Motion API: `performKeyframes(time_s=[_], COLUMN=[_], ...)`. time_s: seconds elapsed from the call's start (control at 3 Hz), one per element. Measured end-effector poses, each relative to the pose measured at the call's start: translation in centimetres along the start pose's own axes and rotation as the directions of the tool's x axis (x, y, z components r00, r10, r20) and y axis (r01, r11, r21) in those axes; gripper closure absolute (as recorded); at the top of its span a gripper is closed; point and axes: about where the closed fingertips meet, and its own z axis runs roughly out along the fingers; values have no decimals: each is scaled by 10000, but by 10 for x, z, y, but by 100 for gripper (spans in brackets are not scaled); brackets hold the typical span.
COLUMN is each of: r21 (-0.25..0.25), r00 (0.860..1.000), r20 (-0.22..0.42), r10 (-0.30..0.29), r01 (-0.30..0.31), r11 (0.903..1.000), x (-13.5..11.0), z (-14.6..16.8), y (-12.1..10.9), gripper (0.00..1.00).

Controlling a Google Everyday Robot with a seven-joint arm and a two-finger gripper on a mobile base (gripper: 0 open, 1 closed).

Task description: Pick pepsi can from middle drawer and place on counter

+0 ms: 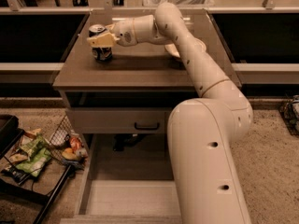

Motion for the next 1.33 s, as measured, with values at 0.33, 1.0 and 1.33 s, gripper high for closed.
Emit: performKeyframes(time_s=[0.33,1.0,1.33], r21=[0,-58,-86], r00=[10000,10000,10000], r20=[0,-7,-11], r10=[0,12,18], r01=[0,-12,-18], r11=[10000,10000,10000], x=[-8,-8,-8], z=[-2,2,4], y=[1,2,2], gripper=[81,35,11])
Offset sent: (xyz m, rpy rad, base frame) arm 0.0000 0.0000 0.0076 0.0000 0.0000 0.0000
